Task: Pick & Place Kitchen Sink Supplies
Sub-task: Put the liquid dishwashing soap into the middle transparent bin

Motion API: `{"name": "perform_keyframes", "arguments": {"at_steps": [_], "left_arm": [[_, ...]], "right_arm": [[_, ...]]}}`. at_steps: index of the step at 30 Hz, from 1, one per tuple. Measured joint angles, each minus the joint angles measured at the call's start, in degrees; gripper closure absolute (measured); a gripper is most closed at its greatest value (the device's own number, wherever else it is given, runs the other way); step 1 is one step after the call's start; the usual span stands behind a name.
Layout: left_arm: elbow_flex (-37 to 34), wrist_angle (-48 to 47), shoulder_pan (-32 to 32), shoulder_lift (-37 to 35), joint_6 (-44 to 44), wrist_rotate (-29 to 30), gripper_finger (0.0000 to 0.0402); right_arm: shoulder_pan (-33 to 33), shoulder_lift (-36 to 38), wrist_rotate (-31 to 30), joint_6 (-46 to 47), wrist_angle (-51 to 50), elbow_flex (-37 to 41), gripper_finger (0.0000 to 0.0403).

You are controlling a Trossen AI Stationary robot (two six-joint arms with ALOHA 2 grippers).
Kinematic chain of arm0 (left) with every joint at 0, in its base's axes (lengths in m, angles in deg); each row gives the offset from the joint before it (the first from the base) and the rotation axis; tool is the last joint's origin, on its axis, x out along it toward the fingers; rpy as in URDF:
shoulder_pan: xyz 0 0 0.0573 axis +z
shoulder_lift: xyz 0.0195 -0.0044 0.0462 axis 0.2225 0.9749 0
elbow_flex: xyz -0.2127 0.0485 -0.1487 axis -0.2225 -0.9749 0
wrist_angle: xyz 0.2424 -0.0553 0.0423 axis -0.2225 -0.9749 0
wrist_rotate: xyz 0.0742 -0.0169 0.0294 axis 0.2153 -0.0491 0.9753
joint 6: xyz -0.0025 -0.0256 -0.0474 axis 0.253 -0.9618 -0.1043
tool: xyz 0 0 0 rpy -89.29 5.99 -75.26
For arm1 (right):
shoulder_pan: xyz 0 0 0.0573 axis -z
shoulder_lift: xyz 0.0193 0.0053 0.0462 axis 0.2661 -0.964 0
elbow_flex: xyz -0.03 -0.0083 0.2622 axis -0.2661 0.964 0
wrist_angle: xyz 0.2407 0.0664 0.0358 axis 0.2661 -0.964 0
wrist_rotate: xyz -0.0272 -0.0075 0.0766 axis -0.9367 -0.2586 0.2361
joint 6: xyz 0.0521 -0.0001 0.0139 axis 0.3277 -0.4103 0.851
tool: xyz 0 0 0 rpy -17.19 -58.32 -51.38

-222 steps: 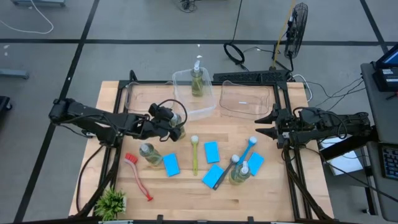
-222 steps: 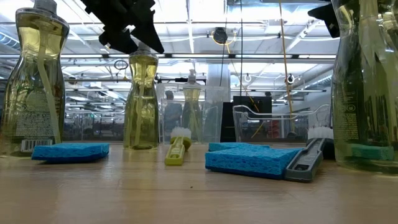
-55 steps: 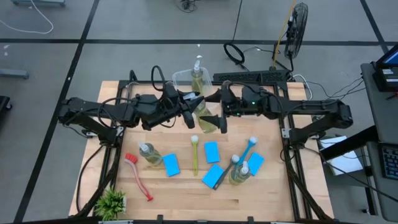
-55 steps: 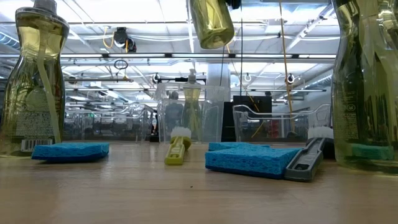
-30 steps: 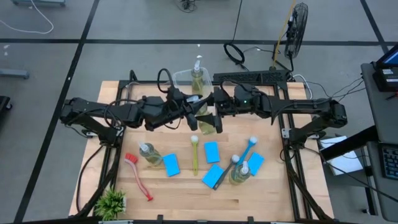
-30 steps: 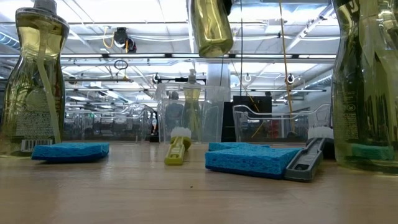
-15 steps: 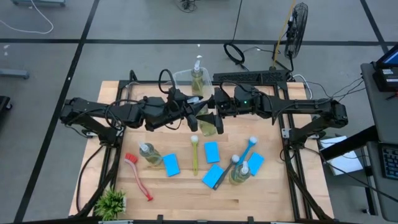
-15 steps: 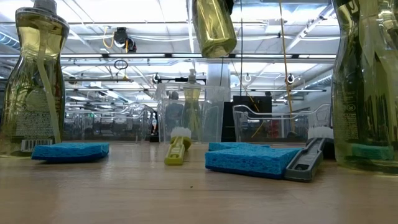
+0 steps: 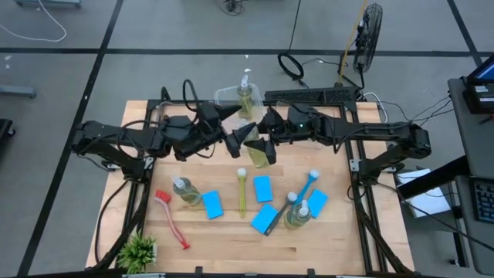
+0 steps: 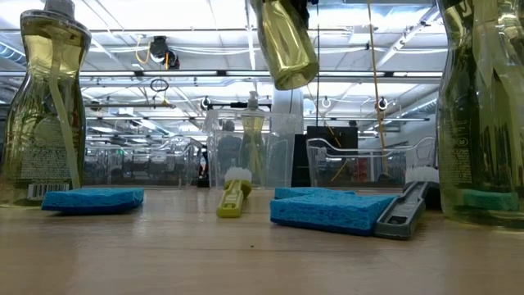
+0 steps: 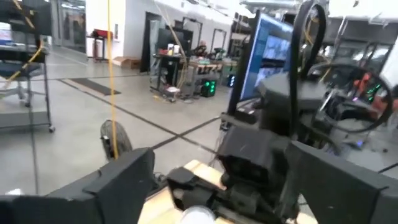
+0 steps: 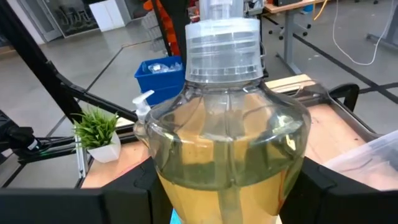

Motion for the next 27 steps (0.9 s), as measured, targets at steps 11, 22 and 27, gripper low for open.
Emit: {"name": "perform_keyframes", "arguments": {"at_steps": [11,22,27], "left_arm": [[-0.1,-13.5,-3.5,-5.3,3.4,11.9,0.001],[-0.2,-33.1,-2.4,-7.5,-5.8,18.4,0.0009],[-0.2,-37.6,0.2,-7.5,-5.7,19.5,0.0009]], "right_arm": [[4.9,0.8,-1.2,-0.7,12.1,0.0,0.0204],[9.8,-2.5,-5.8,-6.3,26.2,-0.1,0.0204],[11.9,-6.7,-12.3,-9.8,26.1,-0.2,0.0204]]}}
